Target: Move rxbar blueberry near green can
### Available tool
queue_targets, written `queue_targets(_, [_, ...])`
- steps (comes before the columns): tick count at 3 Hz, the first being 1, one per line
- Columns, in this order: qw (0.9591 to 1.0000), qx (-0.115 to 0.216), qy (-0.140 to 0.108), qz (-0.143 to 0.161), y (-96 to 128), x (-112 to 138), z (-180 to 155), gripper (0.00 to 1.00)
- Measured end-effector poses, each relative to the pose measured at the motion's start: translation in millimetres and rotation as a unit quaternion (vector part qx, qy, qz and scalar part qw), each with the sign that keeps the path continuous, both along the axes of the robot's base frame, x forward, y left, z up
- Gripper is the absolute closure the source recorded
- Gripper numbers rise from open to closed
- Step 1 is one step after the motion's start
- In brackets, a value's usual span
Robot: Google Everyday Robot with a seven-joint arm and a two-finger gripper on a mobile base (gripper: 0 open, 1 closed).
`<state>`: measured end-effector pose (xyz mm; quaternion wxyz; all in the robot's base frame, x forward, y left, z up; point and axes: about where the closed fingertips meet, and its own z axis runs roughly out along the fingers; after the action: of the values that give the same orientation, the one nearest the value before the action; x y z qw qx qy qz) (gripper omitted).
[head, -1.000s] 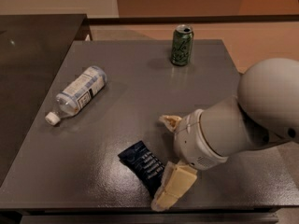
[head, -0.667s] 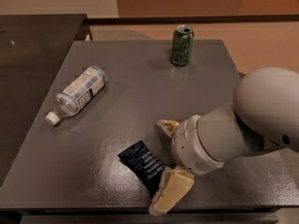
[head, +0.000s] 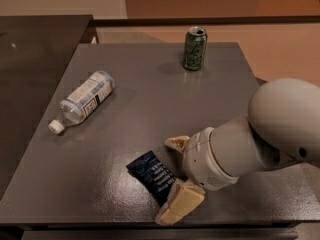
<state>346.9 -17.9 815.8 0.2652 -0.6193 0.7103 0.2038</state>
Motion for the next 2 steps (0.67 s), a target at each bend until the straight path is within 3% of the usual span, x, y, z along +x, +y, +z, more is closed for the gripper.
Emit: queue_targets(2, [0.9997, 0.020, -0.004, -0.010, -8.4, 4.6, 17.6, 0.64])
